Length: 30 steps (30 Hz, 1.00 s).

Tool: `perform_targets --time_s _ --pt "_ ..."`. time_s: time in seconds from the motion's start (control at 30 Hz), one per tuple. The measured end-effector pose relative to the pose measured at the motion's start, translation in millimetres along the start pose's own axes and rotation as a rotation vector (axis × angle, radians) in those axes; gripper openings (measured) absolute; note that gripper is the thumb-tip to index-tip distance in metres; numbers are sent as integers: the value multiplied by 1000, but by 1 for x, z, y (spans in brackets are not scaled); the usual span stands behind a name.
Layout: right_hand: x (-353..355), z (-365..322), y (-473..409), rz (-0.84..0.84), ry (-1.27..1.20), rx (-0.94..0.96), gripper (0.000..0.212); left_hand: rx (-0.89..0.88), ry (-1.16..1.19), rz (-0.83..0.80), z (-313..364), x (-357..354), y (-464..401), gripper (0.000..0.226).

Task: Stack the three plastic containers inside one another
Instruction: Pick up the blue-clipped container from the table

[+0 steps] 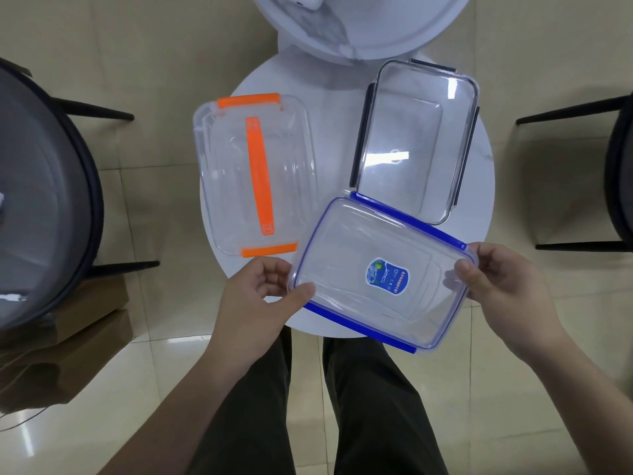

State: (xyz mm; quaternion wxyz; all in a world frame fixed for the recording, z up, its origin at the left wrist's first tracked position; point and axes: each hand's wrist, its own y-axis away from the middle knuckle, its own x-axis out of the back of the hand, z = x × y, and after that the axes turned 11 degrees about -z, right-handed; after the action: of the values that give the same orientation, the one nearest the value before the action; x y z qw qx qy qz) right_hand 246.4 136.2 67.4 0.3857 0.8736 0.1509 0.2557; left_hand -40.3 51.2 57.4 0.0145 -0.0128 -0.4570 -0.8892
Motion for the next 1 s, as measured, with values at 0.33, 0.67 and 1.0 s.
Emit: perform_targets --time_s 0.33,0.67,1.0 --pt "-17 -12 2 -24 -10 56 20 0 121 -10 10 19 4 52" --pt "-25 -14 3 7 -126 124 26 22 398 -79 7 -4 13 67" --pt "-68 -18 16 107 -451 148 18 -38 417 66 -1 -50 19 76"
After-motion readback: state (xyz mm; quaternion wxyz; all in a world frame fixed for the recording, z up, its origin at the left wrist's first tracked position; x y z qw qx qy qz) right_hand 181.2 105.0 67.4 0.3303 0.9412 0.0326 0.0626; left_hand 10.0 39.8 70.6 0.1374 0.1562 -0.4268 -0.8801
